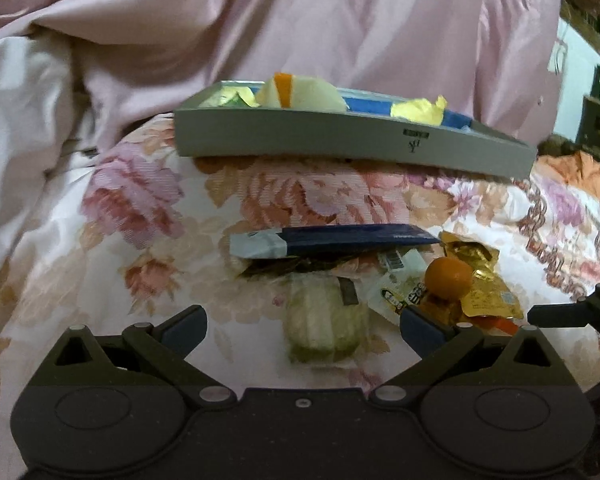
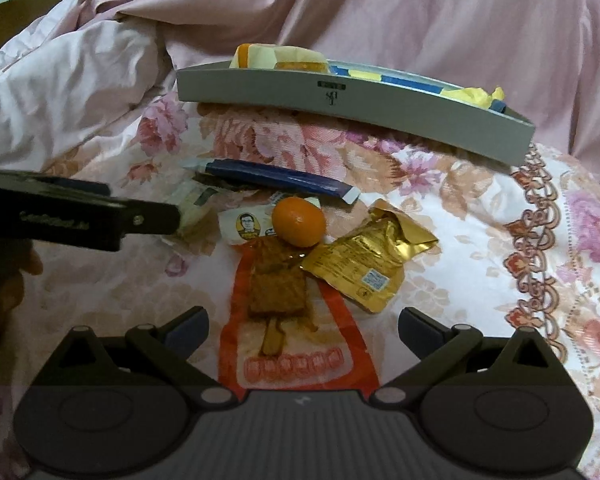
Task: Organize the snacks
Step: 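Lower the left tool onto the round clear-wrapped rice cake and close it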
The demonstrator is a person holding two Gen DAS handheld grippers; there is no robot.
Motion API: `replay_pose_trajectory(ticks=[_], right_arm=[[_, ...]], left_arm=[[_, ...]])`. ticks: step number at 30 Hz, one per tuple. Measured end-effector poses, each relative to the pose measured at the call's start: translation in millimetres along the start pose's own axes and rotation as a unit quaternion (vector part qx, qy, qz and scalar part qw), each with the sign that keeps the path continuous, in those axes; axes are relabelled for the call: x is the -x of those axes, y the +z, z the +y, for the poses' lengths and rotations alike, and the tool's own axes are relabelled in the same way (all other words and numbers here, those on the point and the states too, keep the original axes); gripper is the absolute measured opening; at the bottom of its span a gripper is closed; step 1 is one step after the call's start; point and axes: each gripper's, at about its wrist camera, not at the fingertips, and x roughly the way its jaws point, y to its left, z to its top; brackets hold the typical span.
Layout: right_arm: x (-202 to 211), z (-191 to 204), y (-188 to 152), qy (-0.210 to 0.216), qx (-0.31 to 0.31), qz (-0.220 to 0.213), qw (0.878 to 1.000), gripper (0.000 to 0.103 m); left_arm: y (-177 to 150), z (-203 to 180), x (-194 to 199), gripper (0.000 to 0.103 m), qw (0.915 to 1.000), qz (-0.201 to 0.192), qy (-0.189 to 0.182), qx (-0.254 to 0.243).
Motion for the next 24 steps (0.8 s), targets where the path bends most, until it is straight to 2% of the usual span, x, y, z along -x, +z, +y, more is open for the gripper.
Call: replay_pose_trajectory(ticks=[4, 9, 14, 15, 16, 24], right_arm=[[-8.6, 0.9, -0.5, 0.01, 0.005, 0.006, 1.0, 0.103], [-16.1, -2.3, -2.7, 0.017, -0.003, 0.014, 1.0, 0.103], [-21.0, -2.0, -1.2, 0.017, 0.006, 0.015, 1.0, 0.103], [-20.6, -1.8, -1.3, 0.016, 0.006, 0.014, 1.0, 0.102], [-20.1, -1.5, -1.7, 0.015, 0.006, 0.013, 1.0, 0.101], [-13.5, -0.7, -4.4, 0.004, -0.003, 0.009, 1.0, 0.082]], left_arm=[[4.2, -4.9, -16.8, 0.102, 0.9997, 0.022, 0.003, -0.013], [6.2, -11.4, -27.1, 0.093, 0.9991, 0.033, -0.001, -0.026], [7.0, -14.2, -27.6, 0.069, 0.999, 0.036, 0.001, -0.025], [6.7, -14.1, -26.8, 0.06, 0.9991, 0.036, 0.003, -0.024], [6.6, -13.6, -26.0, 0.055, 0.9991, 0.037, 0.003, -0.023], [-2.6, -4.7, -10.2, 0.052, 0.9988, 0.047, 0.01, -0.001]])
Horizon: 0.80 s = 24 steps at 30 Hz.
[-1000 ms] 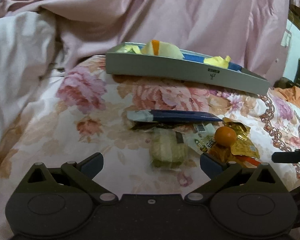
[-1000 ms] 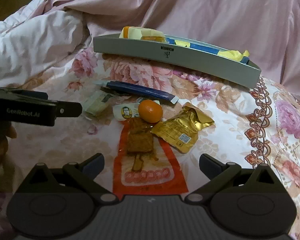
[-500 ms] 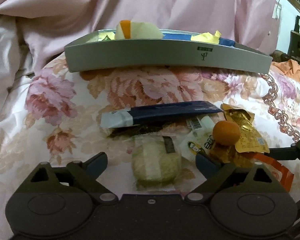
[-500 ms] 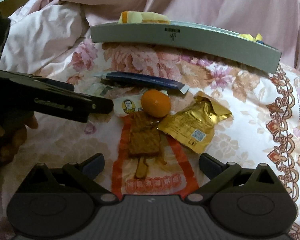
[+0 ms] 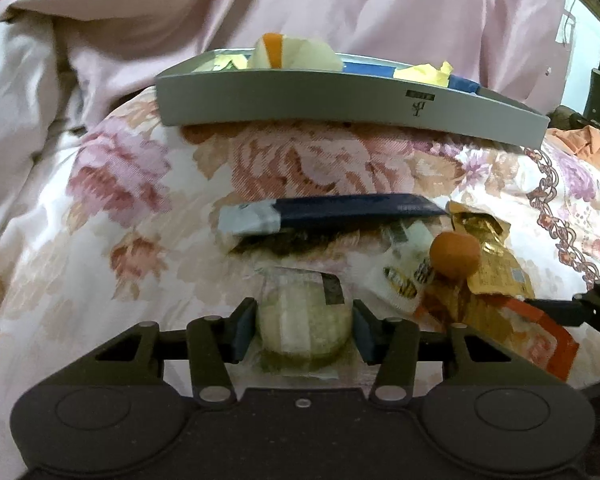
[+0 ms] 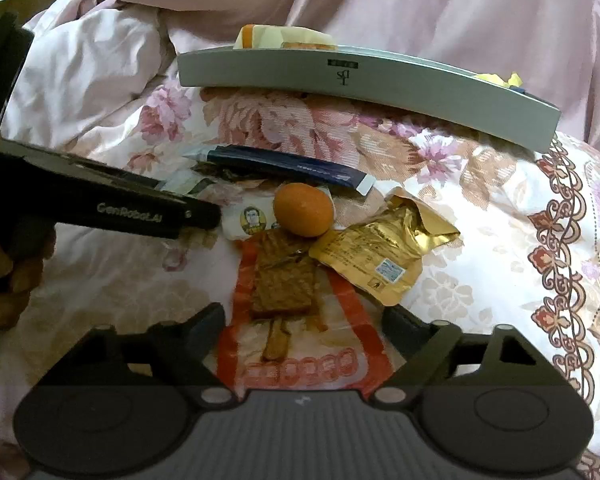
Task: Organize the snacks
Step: 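Lower the left tool onto the round clear-wrapped rice cake and close it, then grasp the orange spicy-strip pack with the right tool while the left tool holds the rice cake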
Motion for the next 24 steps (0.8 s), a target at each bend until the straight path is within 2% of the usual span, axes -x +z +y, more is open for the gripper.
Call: replay_pose_trajectory(ticks=[7, 14, 17, 24], right_arm=[[7.7, 6.8, -2.8, 0.005, -0.003, 0.002, 1.0, 0.077], [25.3, 19.3, -14.6, 0.043, 0.016, 0.01, 0.999, 0.077], [32.5, 22.8, -18.4, 0.054, 0.022, 0.012, 0.998, 0.077], [27.4, 26.4, -12.3, 0.044, 0.02, 0.016, 0.999, 0.082]], left_arm=[[-25.7, 5.9, 34.4, 0.052, 0.9998, 0.006, 0.004, 0.017], [-44.0, 9.9, 64.2, 0.052, 0.999, 0.017, -0.002, 0.042], [-50.5, 8.8, 67.8, 0.052, 0.999, 0.016, -0.003, 0.041], [-48.9, 11.2, 64.1, 0.056, 0.9987, 0.021, -0.011, 0.045]])
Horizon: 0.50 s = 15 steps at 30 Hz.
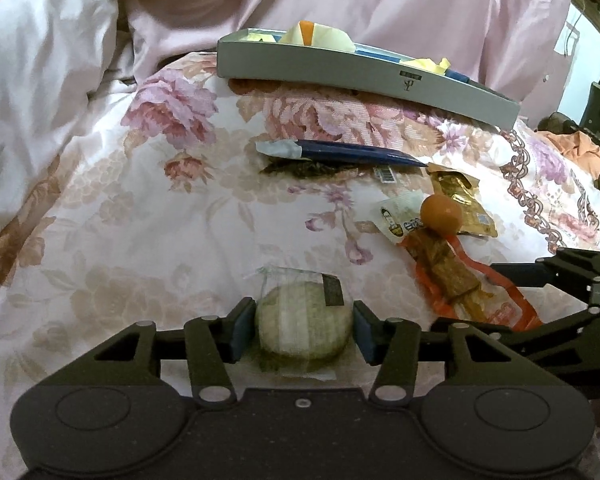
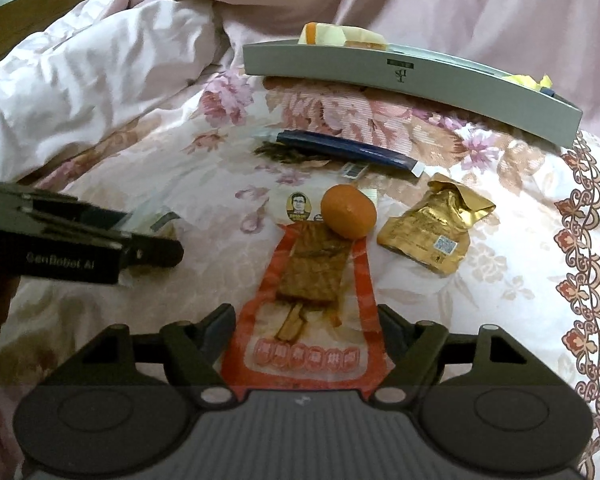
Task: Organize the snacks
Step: 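Grasp the orange spicy-strip pack with the right tool while the left tool holds the rice cake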
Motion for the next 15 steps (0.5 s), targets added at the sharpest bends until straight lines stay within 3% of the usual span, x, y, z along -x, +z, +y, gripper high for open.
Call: replay_pose_trajectory(ticks=[9, 13, 15], right_arm=[[-24.5, 6.3, 12.6, -0.023, 0.011, 0.001, 1.0, 0.096], [-32.3, 4.1, 15.3, -0.022, -0.005, 0.007, 1.0, 0.095], [-30.9, 8.2, 13.8, -0.019, 0.002, 0.003, 1.0, 0.086]], left_arm=[[3.0, 2.6, -3.3, 0.059, 0.9998, 0.006, -0.013, 0.014], [3.7, 0.3, -3.9, 0.059, 0.9999, 0.008, -0.01, 0.009], [4.2, 1.3, -3.9, 0.058, 0.9998, 0.008, -0.011, 0.011]])
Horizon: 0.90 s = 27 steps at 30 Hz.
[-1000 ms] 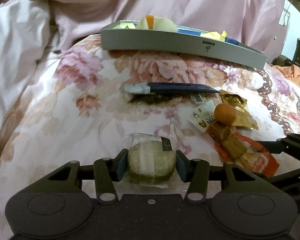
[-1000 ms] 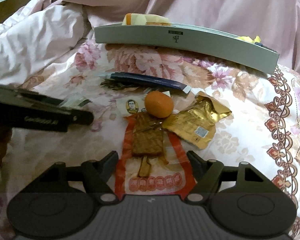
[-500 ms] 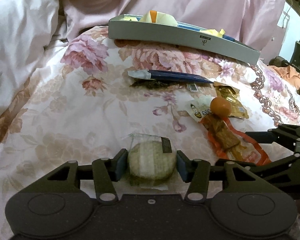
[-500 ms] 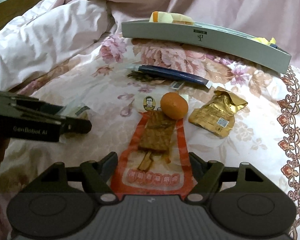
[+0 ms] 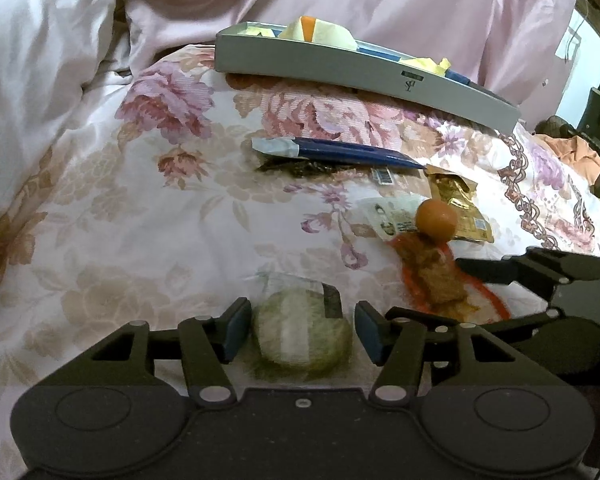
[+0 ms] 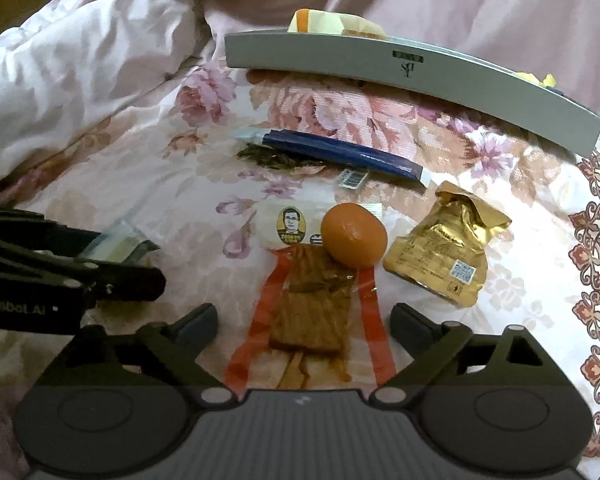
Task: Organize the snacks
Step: 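Grasp the orange spicy-strip pack with the right tool while the left tool holds the rice cake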
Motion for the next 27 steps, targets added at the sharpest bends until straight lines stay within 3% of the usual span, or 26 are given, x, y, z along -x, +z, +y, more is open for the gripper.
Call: replay_pose_trajectory(ticks=[3, 11, 14, 19, 27], right_arm=[[4.0, 5.5, -2.7, 0.004, 0.006, -0.006, 1.0, 0.077], [20.0, 9.4, -11.4, 0.004, 0.035, -0.022, 0.999, 0.068], [29.3, 6.5, -10.2, 0.017, 0.031, -0.034, 0.999, 0.059], [31.4, -9.1, -6.7, 0.049, -0.02, -0.03, 0.998, 0.056], [31.1, -44.9, -8.4, 0.1, -0.137, -0.017, 0.985, 0.059]], left_arm=[[1.5, 5.6, 0.7, 0.056, 0.9998, 0.0, -0.005, 0.021], [1.7, 7.4, 1.1, 0.054, 0.999, -0.011, -0.006, 0.042], [1.7, 7.4, 0.5, 0.054, 0.9989, -0.015, -0.005, 0.045], [1.5, 6.7, 1.1, 0.054, 0.9987, -0.017, -0.005, 0.047], [1.7, 8.5, 3.2, 0.054, 0.9976, -0.03, -0.015, 0.061]])
